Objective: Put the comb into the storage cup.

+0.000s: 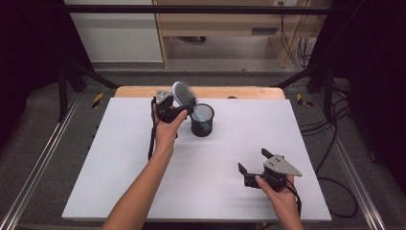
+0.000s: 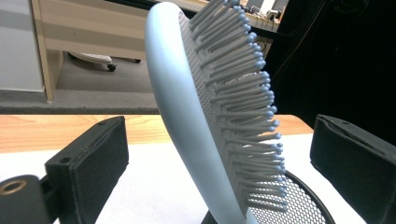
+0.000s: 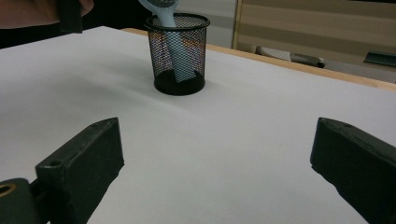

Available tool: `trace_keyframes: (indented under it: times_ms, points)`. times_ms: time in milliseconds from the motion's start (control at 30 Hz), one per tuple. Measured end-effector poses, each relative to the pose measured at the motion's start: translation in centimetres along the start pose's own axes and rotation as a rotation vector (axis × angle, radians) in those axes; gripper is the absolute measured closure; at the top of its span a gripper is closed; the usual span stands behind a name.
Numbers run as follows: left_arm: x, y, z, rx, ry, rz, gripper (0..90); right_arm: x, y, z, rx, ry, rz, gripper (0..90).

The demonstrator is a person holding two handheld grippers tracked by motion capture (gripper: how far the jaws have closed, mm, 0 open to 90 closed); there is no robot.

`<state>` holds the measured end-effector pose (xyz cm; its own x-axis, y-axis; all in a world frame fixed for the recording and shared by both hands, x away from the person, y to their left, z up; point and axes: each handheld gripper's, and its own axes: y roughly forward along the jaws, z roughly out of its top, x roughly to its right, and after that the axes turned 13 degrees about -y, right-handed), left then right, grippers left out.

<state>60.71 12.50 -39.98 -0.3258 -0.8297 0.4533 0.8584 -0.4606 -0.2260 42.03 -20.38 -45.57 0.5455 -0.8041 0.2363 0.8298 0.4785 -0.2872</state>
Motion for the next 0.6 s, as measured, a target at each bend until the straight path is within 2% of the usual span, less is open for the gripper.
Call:
trace_keyframes:
  times_ms: [167,300,467,600]
  points:
    - [-0.1,-0.2,-0.1,-0.001,0.018,0.004,4.2,0.0,0.0,0.0,-0.002,-0.001,0.0,3.0]
    - [0.0,-0.6,-0.3,-0.007,0.052,0.006,4.0,0.0,0.0,0.0,0.0,-0.001,-0.002,3.0]
    - [0.2,-0.9,-0.5,-0.002,0.055,0.005,3.6,-0.1,0.0,0.1,0.0,-0.004,0.002,3.0]
    - [0.5,-1.1,-0.5,0.002,0.072,0.0,3.5,-0.1,-0.1,0.1,0.0,-0.006,0.002,3.0]
